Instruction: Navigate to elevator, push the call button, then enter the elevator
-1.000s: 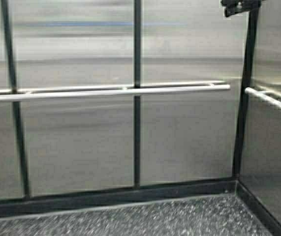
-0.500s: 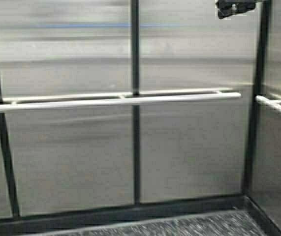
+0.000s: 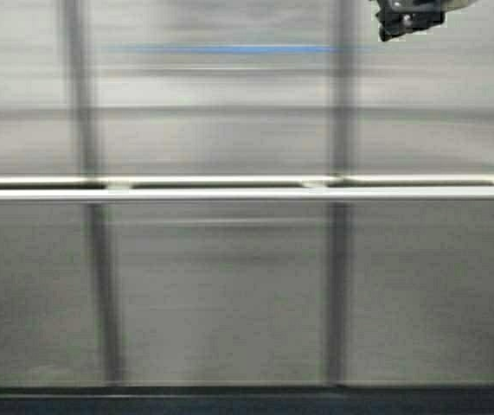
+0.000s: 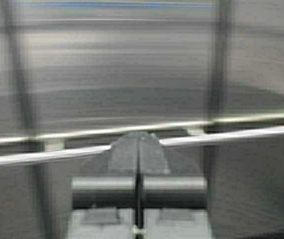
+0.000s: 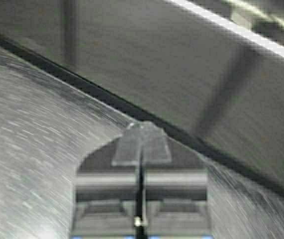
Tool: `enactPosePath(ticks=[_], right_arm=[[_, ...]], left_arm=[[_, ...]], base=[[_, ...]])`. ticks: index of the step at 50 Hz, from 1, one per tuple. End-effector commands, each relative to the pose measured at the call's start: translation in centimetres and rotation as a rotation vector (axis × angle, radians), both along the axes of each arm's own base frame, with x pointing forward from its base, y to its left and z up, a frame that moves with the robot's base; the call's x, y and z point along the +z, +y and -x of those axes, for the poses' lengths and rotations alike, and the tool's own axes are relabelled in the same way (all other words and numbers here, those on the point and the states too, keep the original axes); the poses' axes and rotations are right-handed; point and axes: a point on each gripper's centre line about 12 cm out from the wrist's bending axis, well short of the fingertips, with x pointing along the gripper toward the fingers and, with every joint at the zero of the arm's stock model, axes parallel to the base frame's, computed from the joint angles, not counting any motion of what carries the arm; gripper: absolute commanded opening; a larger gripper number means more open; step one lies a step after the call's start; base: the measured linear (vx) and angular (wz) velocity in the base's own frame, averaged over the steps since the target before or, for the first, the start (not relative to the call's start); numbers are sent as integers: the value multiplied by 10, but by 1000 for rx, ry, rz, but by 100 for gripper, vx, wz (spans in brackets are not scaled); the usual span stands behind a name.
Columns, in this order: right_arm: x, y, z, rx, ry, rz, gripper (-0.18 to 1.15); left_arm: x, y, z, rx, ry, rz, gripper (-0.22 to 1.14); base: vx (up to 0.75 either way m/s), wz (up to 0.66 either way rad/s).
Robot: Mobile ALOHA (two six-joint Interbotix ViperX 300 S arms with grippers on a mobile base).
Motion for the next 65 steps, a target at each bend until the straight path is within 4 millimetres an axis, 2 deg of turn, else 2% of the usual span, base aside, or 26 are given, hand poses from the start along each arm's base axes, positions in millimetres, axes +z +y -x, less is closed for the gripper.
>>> enactPosePath(ticks=[1,7,23,36,44,65], right_arm=[[8,8,1,27,-22,-12,6],[9,10,1,36,-29,-23,6],[27,18,-5,67,-93,-64,6],[20,19,-7,68,-71,-56,6],[2,16,-1,66,-27,-42,6],[6,19,-7,67,-32,-45,6]], left_arm=[[4,-1,-2,-1,-7,3,3],[2,-1,-4,0,4,-2,3],[5,-2,-9,-1,4,-17,3],[5,-2,-10,1,-7,-41,3],[-1,-1,-9,1,14,-32,3],[-3,-1,-9,2,24,-15,3]], base=[[15,69],[13,71],[11,73],[10,60],[11,68],[10,63]])
